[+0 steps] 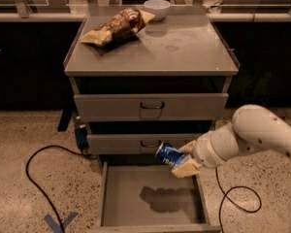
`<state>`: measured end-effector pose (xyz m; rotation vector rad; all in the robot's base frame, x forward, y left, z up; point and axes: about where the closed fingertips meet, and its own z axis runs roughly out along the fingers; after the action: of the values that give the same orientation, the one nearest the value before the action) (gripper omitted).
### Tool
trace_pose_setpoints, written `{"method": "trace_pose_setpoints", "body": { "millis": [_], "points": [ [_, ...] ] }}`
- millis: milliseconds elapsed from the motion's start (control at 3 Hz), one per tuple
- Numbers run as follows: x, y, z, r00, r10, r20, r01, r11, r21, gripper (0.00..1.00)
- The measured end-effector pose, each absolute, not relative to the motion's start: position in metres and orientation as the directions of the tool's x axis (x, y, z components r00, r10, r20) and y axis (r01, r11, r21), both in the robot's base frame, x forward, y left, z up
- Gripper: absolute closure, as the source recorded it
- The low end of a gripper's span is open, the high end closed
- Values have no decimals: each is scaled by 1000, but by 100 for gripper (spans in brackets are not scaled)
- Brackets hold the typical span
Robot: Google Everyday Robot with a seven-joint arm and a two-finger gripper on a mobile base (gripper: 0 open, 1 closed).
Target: Place pepsi can into bottom drawer
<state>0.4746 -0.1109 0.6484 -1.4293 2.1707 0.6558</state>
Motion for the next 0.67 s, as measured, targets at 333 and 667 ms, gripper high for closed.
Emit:
{"method": "trace_pose_setpoints", "body": {
  "millis": [333,667],
  "points": [
    [457,-108,583,-469,-699,-540,-874,456,168,100],
    [455,-106,538,-529,-674,-516,-833,529,163,100]
  ]
}}
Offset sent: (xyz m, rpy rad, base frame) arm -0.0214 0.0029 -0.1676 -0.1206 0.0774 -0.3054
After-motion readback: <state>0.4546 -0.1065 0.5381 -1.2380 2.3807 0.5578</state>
